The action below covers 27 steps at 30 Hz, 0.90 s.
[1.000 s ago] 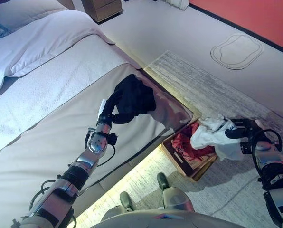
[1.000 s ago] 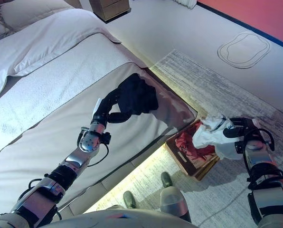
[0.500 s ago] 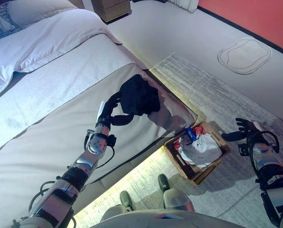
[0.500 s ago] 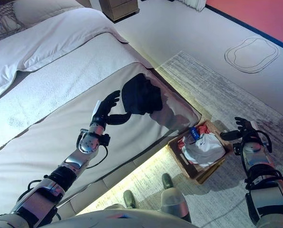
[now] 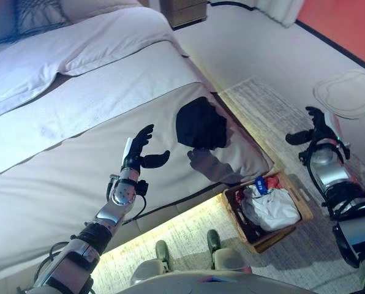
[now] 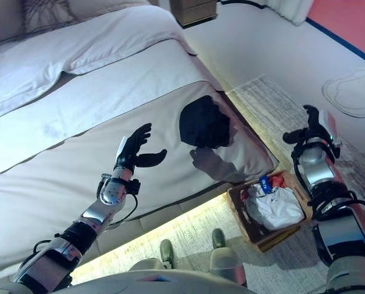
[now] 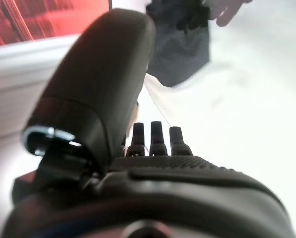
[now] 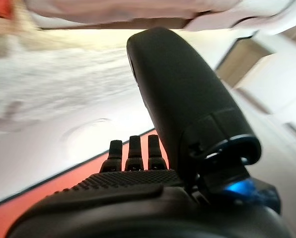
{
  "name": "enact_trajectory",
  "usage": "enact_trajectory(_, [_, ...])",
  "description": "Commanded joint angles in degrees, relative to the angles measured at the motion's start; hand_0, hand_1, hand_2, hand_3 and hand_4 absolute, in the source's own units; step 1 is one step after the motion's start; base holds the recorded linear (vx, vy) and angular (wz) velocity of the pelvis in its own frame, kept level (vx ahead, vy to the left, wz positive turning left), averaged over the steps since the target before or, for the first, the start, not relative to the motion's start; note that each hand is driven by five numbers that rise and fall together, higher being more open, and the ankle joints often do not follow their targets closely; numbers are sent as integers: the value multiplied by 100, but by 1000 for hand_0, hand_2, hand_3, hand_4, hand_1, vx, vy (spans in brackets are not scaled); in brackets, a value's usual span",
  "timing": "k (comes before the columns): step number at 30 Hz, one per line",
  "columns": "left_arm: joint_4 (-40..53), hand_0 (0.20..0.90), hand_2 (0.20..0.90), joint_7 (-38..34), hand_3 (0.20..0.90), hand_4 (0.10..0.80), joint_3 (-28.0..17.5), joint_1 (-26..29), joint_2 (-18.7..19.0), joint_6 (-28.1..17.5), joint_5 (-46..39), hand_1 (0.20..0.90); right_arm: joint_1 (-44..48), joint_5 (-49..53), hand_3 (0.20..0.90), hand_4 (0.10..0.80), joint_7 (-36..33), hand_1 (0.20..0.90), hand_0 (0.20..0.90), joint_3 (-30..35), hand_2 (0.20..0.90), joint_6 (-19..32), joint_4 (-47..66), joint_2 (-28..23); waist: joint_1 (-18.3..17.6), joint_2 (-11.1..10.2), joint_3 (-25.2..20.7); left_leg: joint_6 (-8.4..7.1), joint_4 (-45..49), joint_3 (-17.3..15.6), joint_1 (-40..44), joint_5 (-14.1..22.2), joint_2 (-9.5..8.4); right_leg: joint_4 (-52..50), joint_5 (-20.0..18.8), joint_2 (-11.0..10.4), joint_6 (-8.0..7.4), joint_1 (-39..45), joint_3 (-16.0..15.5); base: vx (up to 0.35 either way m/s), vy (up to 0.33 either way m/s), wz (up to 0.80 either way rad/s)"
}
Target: Pick up the clothes from the bed and place them into the basket
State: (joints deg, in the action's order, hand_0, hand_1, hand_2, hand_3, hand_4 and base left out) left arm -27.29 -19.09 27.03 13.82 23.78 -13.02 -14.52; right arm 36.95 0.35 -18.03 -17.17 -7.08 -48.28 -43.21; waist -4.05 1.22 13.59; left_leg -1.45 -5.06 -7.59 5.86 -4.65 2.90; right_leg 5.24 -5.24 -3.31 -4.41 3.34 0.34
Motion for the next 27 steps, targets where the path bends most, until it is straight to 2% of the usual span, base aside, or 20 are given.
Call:
enact_trajectory(1, [822,900,900,138,900,800,-45,113,351,-801,92,900,1165,-367,900,800,-56,900,900,-553,900,132,127,-742,322,-235,-362,-75,931,313,-378,1049,-60,-889,661,-13,197,-494,-367,-70,-20,33])
enact_trajectory(6, [1022,900,900,-30,900,800,71,644,434,-1308,-99,900,2870,69,900,800,-164,900,900,-1349,900,93,-408,-1044,623,4,564,-57,1931,624,-1669,1104,-216,-1981,1035,-150,410,-1577,-789,-279,-15,30])
enact_trajectory(9, [1212,900,900,-71,900,800,114,690,451,-1496,-158,900,3482,132,900,800,-122,900,900,-1716,900,68,-711,-1086,700,137,880,-1,2500,699,-2289,1178,-348,-2626,1207,-223,517,-2217,-878,-170,-9,33])
enact_trajectory(13, [1551,900,900,-240,900,800,198,642,509,-1659,75,900,3806,119,900,800,9,900,900,-1926,900,-21,-993,-1054,786,301,1154,70,3187,805,-2865,1331,-530,-3347,1459,-284,645,-2720,-928,-41,21,29])
enact_trajectory(19, [1904,900,900,-373,900,800,120,667,636,-1621,-183,900,4071,45,900,800,-27,900,900,-1906,900,-109,-1390,-884,956,462,1539,223,4087,826,-3585,1618,-739,-4314,1769,-376,740,-3328,-1004,-23,-14,10])
enact_trajectory(27, [2383,900,900,-533,900,800,-148,405,836,-1540,-526,900,4389,458,900,800,75,900,900,-1884,900,-170,-1741,-818,1184,607,1620,324,4755,895,-4553,1706,-801,-5072,1973,-357,852,-4212,-1019,-3,-77,13])
